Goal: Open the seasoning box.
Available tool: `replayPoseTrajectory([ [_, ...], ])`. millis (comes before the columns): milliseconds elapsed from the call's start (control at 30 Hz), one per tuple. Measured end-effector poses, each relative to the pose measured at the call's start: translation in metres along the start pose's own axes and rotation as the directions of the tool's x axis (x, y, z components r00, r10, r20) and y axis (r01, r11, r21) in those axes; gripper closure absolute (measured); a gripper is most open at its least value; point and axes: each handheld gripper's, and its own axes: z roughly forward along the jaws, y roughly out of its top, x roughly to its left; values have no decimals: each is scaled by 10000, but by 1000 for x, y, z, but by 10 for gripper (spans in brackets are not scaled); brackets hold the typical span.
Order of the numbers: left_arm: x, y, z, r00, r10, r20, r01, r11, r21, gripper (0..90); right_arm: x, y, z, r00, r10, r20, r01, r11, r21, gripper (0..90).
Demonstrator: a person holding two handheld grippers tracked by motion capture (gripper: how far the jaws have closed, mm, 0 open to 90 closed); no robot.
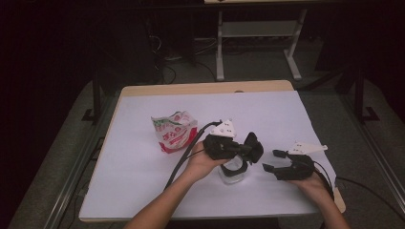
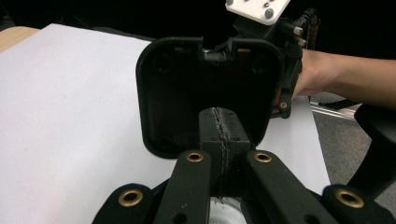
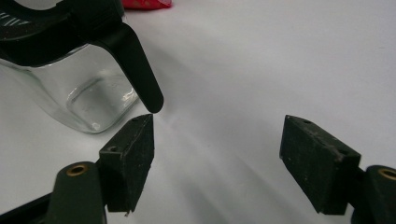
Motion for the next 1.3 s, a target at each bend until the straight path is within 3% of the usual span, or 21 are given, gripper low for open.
replayPoseTrajectory([
  [233, 0, -5, -16, 9997, -226, -10, 226, 9997, -81, 898, 0, 0, 0, 10000, -1, -7, 1, 10000, 20, 257],
  [567, 5, -19, -42, 9966, -803, -158, 803, 9968, 7, 799, 1, -1, 1, 10000, 32, -52, -32, 10000, 67, 260],
  [1300, -1, -59, -82, 9889, -1155, -935, 1170, 9931, 112, 599, 1, -1, 3, 10000, -10, -46, 10, 10000, 52, 263],
])
